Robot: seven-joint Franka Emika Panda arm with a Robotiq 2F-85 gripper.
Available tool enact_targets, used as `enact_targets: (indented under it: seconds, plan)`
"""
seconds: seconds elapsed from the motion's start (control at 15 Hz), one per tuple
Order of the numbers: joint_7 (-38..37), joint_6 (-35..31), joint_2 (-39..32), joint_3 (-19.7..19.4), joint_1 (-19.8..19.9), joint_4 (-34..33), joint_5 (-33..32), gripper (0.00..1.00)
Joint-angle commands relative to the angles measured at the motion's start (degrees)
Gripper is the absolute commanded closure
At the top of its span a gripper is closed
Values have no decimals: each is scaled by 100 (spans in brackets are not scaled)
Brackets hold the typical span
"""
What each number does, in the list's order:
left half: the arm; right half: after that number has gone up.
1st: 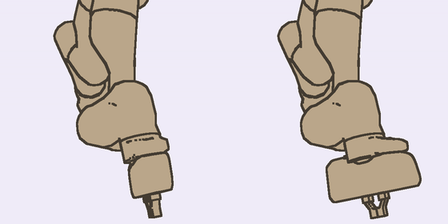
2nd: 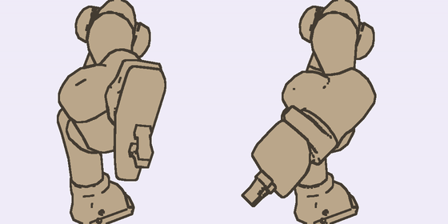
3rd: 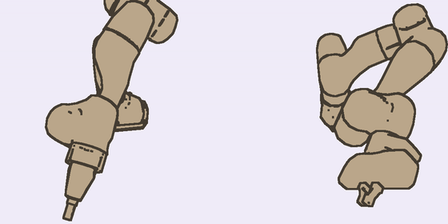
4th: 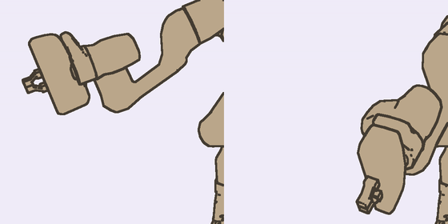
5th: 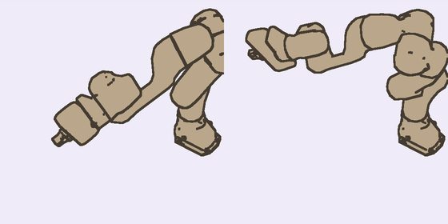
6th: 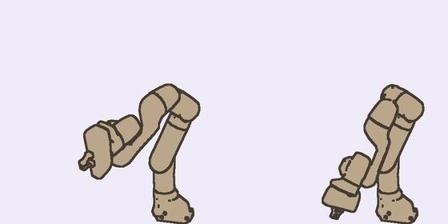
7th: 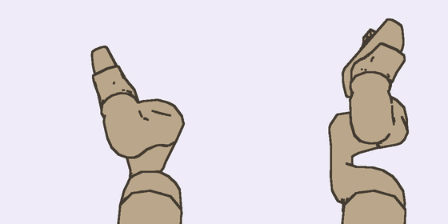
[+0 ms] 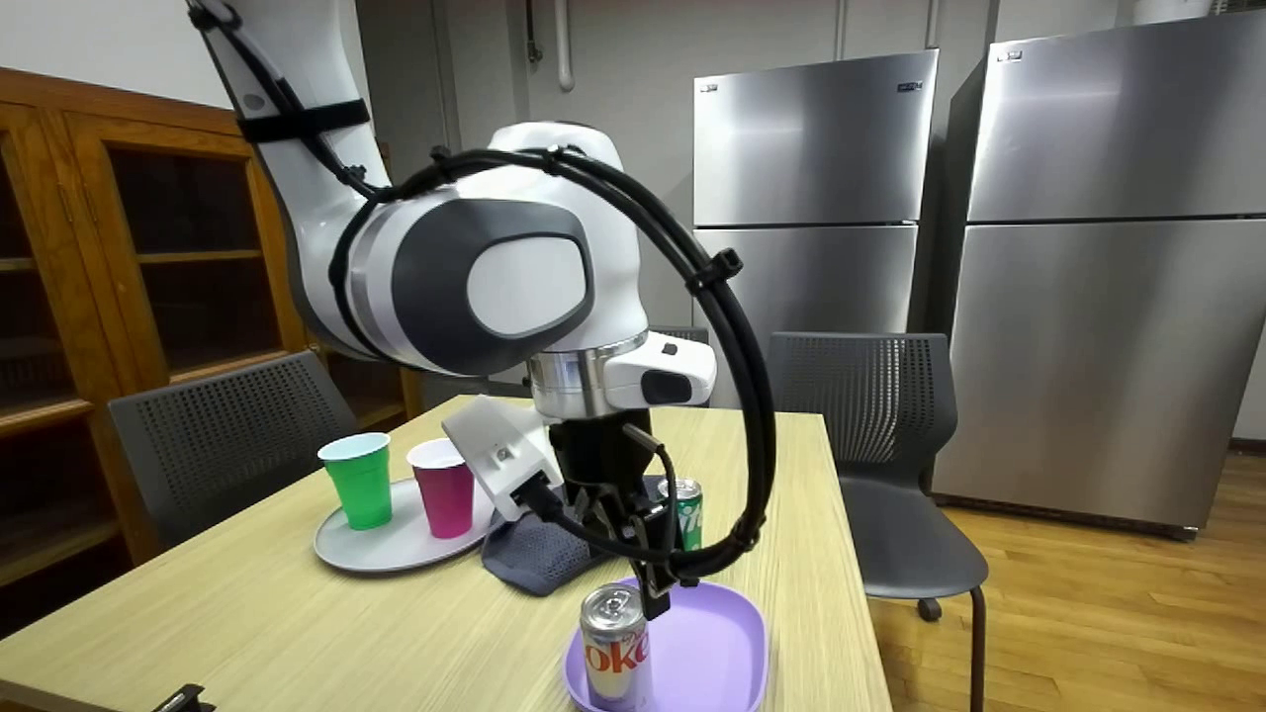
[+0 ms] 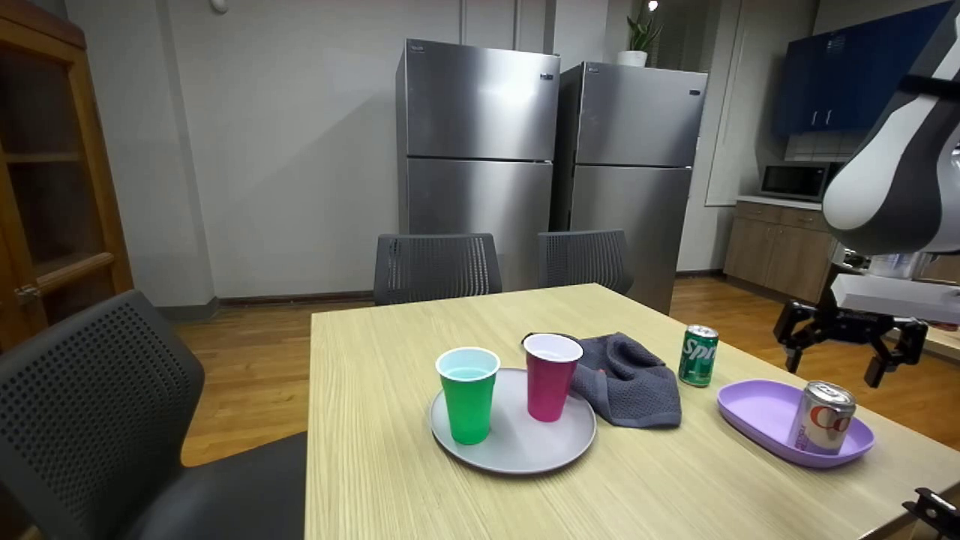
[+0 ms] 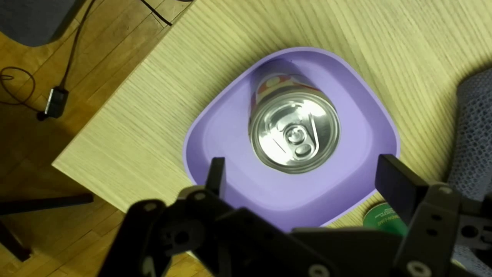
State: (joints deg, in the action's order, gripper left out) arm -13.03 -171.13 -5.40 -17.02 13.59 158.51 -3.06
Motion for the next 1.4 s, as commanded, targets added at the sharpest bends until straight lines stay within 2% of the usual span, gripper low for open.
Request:
enact_targets:
  seconds: [0.0, 0.07, 0.47, 0.73, 1.07, 1.33]
  plan:
    - [55, -6, -9, -44, -55, -4, 66, 0]
    - [55, -6, -9, -45, -55, -4, 66, 0]
    - [98, 121, 40, 323, 28, -397, 988, 0]
    - [167, 136, -236, 513, 39, -854, 1480, 0]
    - [626, 196, -691, 874, 211, -1480, 2046, 0]
    - [934, 167, -1224, 1100, 390, -2061, 2229, 0]
